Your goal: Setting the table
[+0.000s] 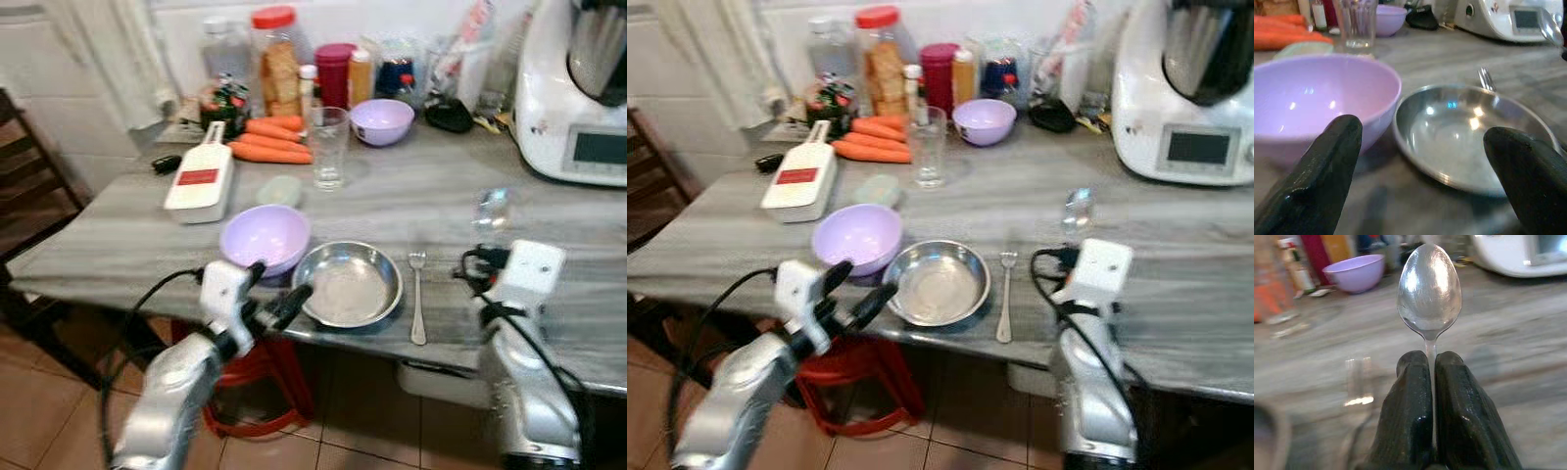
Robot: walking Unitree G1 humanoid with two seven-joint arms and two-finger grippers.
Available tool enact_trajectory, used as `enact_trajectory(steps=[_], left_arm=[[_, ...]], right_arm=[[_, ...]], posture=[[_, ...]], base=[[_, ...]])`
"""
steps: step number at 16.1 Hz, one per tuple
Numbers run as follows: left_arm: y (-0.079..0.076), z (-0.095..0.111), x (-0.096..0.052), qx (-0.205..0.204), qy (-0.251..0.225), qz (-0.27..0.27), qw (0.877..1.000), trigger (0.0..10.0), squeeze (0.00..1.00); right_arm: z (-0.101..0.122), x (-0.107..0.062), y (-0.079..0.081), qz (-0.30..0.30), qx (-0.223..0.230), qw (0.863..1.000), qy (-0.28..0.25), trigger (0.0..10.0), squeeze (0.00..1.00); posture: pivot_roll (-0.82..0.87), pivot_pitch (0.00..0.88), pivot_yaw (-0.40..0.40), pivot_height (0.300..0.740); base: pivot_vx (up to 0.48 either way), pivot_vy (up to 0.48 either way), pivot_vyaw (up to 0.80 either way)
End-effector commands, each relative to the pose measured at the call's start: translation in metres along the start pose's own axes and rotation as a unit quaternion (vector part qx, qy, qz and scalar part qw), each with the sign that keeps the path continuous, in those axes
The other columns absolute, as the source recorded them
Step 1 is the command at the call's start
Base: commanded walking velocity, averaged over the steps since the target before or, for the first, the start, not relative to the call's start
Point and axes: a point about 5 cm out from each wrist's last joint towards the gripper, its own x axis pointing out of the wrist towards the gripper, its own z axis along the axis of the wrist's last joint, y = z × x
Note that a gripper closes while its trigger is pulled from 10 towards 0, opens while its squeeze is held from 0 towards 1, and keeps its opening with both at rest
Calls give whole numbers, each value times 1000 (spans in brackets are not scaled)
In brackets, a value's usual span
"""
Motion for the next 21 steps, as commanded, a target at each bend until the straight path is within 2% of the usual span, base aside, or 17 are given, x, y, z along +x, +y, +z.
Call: enact_trajectory(steps=[1, 2, 6, 7, 10, 15, 21], left_arm=[[0, 5, -2, -3, -5, -14, 1000, 10000, 0], [1, 6, -3, -6, -4, -19, 1000, 10000, 0], [1, 5, -3, -15, 16, -53, 998, 10000, 0], [-4, 7, -1, -27, 15, -81, 996, 10000, 0], [-9, 6, -5, -34, 24, -113, 993, 10000, 0], [-9, 5, -6, -35, 31, -116, 992, 10000, 0], [-12, 6, -5, -29, 36, -142, 989, 10000, 0]], right_arm=[[-3, 0, 1, 5, 3, 1000, 11, 10000, 0], [-4, -1, 1, 5, 3, 1000, 13, 10000, 0], [-24, -4, -3, -3, 7, 997, 81, 10000, 0], [-29, -5, -4, 1, 3, 995, 98, 10000, 0], [-30, -3, -4, 3, 3, 994, 107, 10000, 0], [-39, -2, 1, 20, 9, 990, 140, 10000, 0], [-40, 0, 7, 29, 12, 989, 144, 10000, 0]], posture=[[-120, 40, 77, 740], [-116, 39, 73, 740], [-116, 39, 73, 740], [-121, 42, 70, 740], [-120, 40, 67, 740], [-117, 39, 66, 740], [-113, 38, 69, 740]], base=[[0, 0, 0], [0, 0, 0], [0, 0, 0], [0, 0, 0], [0, 0, 0], [0, 0, 0], [0, 0, 0]])
